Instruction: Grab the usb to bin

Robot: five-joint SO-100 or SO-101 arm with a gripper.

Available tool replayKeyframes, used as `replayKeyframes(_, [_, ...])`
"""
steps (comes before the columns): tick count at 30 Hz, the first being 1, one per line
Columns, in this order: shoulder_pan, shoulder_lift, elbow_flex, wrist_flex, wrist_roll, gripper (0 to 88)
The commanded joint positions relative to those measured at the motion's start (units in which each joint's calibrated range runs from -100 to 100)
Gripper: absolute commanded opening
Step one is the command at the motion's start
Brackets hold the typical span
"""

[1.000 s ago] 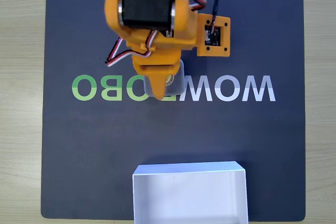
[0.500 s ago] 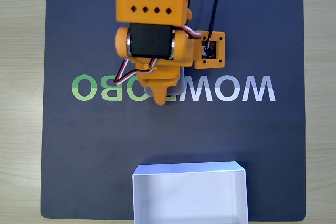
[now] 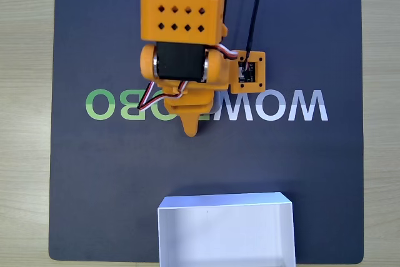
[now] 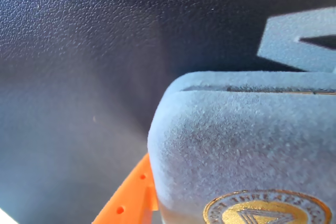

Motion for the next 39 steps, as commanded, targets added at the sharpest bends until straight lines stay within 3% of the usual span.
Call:
replayKeyframes(1, [-0.1, -0.4, -2.5, -0.2, -0.4, 36.0])
replayKeyframes(9, [-0.1, -0.9, -2.5, -1.1, -0.2, 0.3])
replayKeyframes(23, [-0.1, -5.8, -2.6, -1.0, -0.1, 1.0])
replayKeyframes(39, [0.3, -40.9, -1.5, 0.4, -0.4, 1.0])
